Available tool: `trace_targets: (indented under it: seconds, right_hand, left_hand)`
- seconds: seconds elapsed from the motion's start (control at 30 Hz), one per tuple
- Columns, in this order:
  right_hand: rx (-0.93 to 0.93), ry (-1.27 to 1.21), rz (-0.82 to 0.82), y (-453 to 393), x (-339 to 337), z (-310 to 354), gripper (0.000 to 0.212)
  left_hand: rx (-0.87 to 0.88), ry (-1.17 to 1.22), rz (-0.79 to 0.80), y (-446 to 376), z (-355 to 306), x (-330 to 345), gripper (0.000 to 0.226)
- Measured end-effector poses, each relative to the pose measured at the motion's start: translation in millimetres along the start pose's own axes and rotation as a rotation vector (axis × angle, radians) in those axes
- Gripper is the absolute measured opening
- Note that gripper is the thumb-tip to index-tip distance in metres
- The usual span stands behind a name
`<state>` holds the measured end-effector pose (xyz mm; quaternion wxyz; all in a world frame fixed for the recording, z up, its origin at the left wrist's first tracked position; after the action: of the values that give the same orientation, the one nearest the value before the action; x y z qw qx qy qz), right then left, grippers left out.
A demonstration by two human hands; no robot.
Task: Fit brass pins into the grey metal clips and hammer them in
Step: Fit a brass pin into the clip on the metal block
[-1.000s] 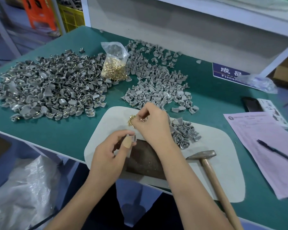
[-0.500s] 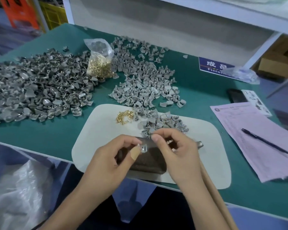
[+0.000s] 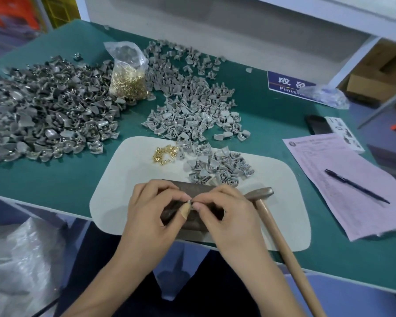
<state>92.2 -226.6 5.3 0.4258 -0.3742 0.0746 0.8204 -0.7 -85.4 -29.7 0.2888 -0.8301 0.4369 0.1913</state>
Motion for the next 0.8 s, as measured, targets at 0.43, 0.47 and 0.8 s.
trace_targets:
  seconds: [0.43, 0.47, 0.8]
  right_hand:
    - [-0.02, 0.362, 0.129, -34, -10, 12, 0.002]
    - [0.004, 0.349, 0.142, -36, -11, 11, 0.002]
    - [0.0, 0.276, 0.176, -31, -9, 11, 0.005]
  left_hand:
    - [0.012, 0.051, -0.07, -12, 6, 13, 0.013]
    - [0.015, 0.051, -0.07, -14, 7, 14, 0.012]
    - [0.045, 0.071, -0.067, -15, 11, 14, 0.011]
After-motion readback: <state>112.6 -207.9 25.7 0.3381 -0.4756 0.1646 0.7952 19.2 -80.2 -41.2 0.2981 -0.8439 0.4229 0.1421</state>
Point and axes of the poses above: each hand's wrist, its own y-axis away from the middle knuckle, its own x-axis out of the palm, z = x × y, the point moved 4 cm from there along -y, towards the middle knuckle, and after that the axes turned 2 degrees about z, right-handed, at the moved point
